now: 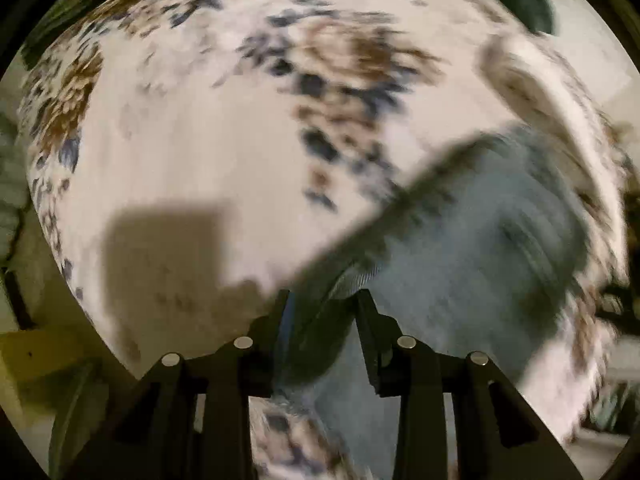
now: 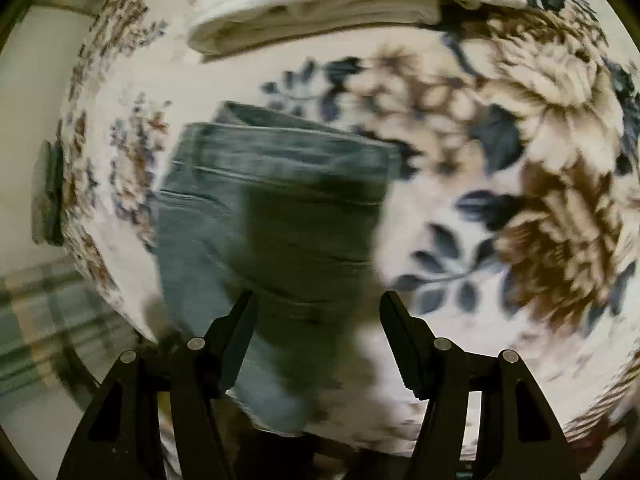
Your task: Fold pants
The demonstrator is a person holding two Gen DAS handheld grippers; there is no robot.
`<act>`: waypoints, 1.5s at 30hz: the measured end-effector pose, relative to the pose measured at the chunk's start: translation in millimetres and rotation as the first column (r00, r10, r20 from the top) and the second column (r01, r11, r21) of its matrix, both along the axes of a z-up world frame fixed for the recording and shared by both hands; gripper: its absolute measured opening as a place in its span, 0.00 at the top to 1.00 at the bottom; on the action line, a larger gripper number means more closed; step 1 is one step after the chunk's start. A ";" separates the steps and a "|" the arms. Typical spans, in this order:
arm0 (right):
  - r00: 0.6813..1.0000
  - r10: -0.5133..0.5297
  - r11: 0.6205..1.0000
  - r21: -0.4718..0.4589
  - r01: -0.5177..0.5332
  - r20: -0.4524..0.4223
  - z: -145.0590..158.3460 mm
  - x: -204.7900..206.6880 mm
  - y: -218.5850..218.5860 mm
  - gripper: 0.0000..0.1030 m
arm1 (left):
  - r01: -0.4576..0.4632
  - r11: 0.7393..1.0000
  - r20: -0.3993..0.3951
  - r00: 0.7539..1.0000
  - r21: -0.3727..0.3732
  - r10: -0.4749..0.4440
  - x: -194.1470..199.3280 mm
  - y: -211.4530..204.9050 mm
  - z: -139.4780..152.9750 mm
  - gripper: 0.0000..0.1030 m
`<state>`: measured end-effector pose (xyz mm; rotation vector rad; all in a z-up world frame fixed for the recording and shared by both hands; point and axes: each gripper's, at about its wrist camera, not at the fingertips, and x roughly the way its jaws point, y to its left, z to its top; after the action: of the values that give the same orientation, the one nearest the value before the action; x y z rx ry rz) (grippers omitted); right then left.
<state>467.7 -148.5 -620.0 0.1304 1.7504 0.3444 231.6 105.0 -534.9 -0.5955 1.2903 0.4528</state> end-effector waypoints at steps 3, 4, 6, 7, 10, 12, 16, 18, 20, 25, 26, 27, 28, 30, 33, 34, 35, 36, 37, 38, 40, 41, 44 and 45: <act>0.999 0.037 0.999 0.011 -0.037 0.009 -2.0 12.4 -15.4 0.36 | -0.151 0.989 -0.024 0.988 -0.001 0.151 2.6 40.0 -9.6 0.69; 0.999 0.045 0.999 0.018 -0.045 0.008 -1.8 17.4 -19.0 0.36 | -0.196 0.981 -0.019 0.980 0.005 0.196 -2.0 49.4 -4.8 0.72; 0.999 0.052 0.997 0.050 -0.052 0.012 -1.4 26.3 -26.5 0.36 | -0.262 0.965 0.008 0.965 0.007 0.262 -18.4 58.2 13.0 0.71; 0.999 0.054 0.996 0.069 -0.054 0.004 -2.2 29.2 -27.2 0.36 | -0.280 0.960 0.008 0.960 0.003 0.280 -26.0 56.7 19.0 0.71; 0.996 0.082 0.989 0.122 -0.079 -0.019 -13.1 33.6 -28.2 0.36 | -0.347 0.932 0.005 0.937 -0.099 0.350 -60.5 29.6 33.3 0.71; 0.995 0.097 0.983 0.157 -0.091 -0.030 -22.8 33.4 -27.5 0.30 | -0.395 0.894 -0.023 0.917 -0.213 0.399 -81.3 -4.4 31.1 0.68; 0.991 0.112 0.966 0.240 -0.093 -0.067 -45.0 26.6 -22.8 0.21 | -0.510 0.729 -0.125 0.848 -0.457 0.515 -112.4 -74.3 4.2 0.68; 0.990 0.125 0.963 0.249 -0.105 -0.068 -55.0 26.0 -20.0 0.21 | -0.551 0.640 -0.158 0.810 -0.535 0.565 -119.6 -99.7 -14.1 0.68; 0.990 0.127 0.958 0.268 -0.105 -0.068 -64.2 28.0 -18.0 0.21 | -0.572 0.578 -0.169 0.781 -0.582 0.602 -117.8 -113.2 -29.4 0.68; 0.987 0.153 0.930 0.345 -0.126 -0.051 -78.8 34.8 -2.4 0.21 | -0.625 0.424 -0.155 0.660 -0.655 0.735 -118.9 -118.9 -58.6 0.68; 0.987 0.154 0.927 0.353 -0.127 -0.049 -80.5 36.2 -0.5 0.21 | -0.648 0.385 -0.158 0.617 -0.657 0.771 -117.9 -114.6 -65.8 0.67; 0.987 0.153 0.923 0.363 -0.125 -0.049 -82.4 37.6 1.7 0.21 | -0.665 0.356 -0.158 0.584 -0.657 0.797 -117.9 -111.3 -70.4 0.66; 0.987 0.151 0.920 0.373 -0.122 -0.050 -83.6 38.5 2.6 0.21 | -0.676 0.337 -0.162 0.561 -0.655 0.812 -118.8 -110.0 -73.1 0.65; 0.988 0.147 0.916 0.384 -0.117 -0.049 -85.9 40.5 5.1 0.21 | -0.714 0.278 -0.187 0.498 -0.642 0.847 -120.5 -107.5 -81.6 0.65; 0.988 0.147 0.911 0.396 -0.117 -0.046 -90.6 42.6 11.3 0.21 | -0.761 0.225 -0.217 0.432 -0.608 0.875 -121.8 -106.0 -83.8 0.65; 0.989 0.142 0.911 0.397 -0.113 -0.045 -91.8 42.7 13.5 0.22 | -0.771 0.225 -0.219 0.426 -0.596 0.878 -121.3 -106.5 -80.4 0.68; 0.991 0.131 0.910 0.401 -0.106 -0.035 -91.6 42.4 15.3 0.27 | -0.785 0.244 -0.197 0.419 -0.570 0.886 -119.4 -104.7 -73.9 0.71; 0.993 0.116 0.911 0.399 -0.102 -0.011 -89.7 41.7 14.8 0.35 | -0.792 0.268 -0.174 0.422 -0.549 0.890 -116.7 -106.8 -69.2 0.86; 0.994 0.105 0.914 0.394 -0.098 0.005 -87.8 39.9 15.5 0.39 | -0.792 0.306 -0.138 0.436 -0.528 0.889 -114.7 -103.7 -63.0 0.89; 0.995 0.101 0.917 0.387 -0.099 0.016 -86.7 39.2 15.2 0.46 | -0.780 0.358 -0.084 0.461 -0.513 0.884 -112.3 -98.5 -54.8 0.91; 0.996 0.077 0.920 0.382 -0.085 0.038 -79.4 34.8 11.8 0.57 | -0.757 0.431 -0.022 0.506 -0.491 0.863 -109.4 -90.4 -46.4 0.93; 0.998 0.054 0.923 0.379 -0.066 0.042 -74.1 31.6 9.0 0.60 | -0.738 0.462 0.008 0.527 -0.491 0.850 -110.7 -85.8 -41.3 0.93; 0.998 0.018 0.926 0.376 -0.037 0.055 -59.1 19.6 -1.3 0.62 | -0.672 0.551 0.087 0.592 -0.494 0.801 -122.9 -70.2 -28.1 0.93; 0.999 0.003 0.924 0.381 -0.022 0.051 -53.2 13.7 -6.1 0.62 | -0.658 0.572 0.106 0.606 -0.490 0.788 -124.0 -72.0 -27.7 0.93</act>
<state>481.4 -154.6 -673.2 0.3880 1.6180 0.6916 107.6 33.0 -562.7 -1.5418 0.7571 0.7458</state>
